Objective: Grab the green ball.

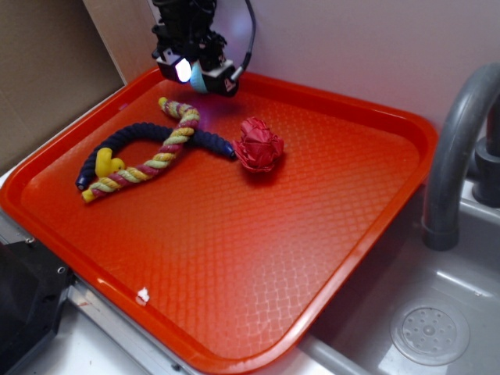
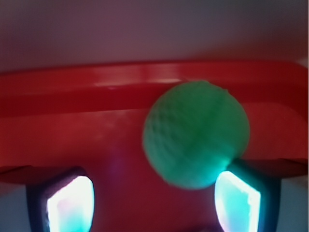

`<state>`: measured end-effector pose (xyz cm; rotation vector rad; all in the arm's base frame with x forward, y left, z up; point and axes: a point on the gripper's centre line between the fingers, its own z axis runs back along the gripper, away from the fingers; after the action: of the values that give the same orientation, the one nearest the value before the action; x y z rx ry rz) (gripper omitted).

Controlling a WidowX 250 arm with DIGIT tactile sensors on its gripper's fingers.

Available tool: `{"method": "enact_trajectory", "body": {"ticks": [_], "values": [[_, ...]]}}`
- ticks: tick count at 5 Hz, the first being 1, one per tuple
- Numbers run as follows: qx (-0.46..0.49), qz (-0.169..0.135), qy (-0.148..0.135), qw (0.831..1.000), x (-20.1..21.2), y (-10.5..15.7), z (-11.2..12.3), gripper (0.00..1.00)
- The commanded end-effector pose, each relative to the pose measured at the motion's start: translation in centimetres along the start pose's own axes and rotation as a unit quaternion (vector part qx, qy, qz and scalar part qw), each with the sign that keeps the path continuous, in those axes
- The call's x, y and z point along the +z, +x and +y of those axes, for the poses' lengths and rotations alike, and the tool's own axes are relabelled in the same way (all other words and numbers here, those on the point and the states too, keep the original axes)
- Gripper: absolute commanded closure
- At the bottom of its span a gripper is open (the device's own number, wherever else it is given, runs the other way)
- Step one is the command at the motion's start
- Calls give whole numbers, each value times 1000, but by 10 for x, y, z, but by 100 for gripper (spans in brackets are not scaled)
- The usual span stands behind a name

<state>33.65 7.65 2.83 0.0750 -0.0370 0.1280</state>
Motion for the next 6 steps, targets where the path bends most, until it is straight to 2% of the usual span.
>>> {"method": "enact_trajectory", "body": {"ticks": [1,4,5,6], "values": [[6,-27,10,1000,-7,17,14,100],[13,-25,23,999,-11,26,16,100],[12,7,-12,1000,28,7,18,100],[-9,56,-62,996,83,-42,-15,100]]}}
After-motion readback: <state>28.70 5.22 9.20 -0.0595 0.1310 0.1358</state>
